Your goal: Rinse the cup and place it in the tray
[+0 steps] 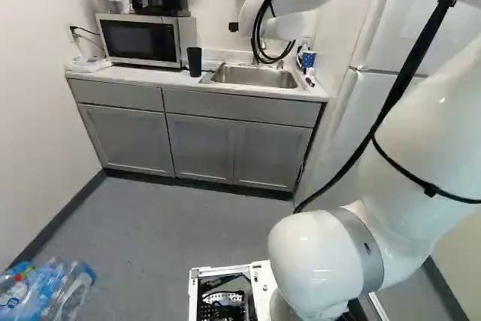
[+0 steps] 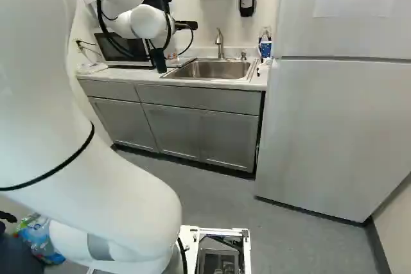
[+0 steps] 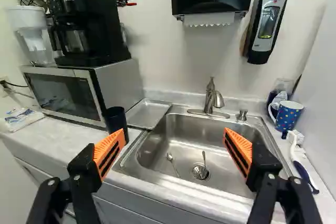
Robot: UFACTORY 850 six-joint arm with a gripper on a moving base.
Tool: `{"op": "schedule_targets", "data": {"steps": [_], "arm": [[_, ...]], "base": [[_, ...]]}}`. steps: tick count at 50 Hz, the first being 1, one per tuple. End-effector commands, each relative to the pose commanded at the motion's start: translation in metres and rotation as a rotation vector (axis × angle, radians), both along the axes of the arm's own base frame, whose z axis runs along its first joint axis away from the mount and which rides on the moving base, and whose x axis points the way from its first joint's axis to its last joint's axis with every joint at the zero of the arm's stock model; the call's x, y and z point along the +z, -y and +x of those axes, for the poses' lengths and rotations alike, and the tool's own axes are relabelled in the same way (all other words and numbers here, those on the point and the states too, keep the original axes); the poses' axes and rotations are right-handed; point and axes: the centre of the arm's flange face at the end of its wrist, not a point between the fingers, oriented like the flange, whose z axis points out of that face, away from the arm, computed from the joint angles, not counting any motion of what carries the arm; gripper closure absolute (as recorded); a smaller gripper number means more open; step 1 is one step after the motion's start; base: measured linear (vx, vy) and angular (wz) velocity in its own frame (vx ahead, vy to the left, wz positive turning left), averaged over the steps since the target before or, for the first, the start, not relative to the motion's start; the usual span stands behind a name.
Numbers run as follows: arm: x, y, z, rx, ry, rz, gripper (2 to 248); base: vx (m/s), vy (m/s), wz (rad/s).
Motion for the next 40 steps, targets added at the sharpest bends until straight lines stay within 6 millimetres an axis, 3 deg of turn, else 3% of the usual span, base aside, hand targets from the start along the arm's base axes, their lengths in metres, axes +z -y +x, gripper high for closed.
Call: {"op": "schedule_targets", "data": {"steps": [27, 40], "arm": [[0.0, 0.0, 0.0, 0.0, 0.0, 0.0, 3], [0.0, 0.0, 0.0, 0.0, 0.0, 0.0, 3]], "base": [[0.15, -0.021, -0.013], [0.158, 0.003, 0.191]]}}
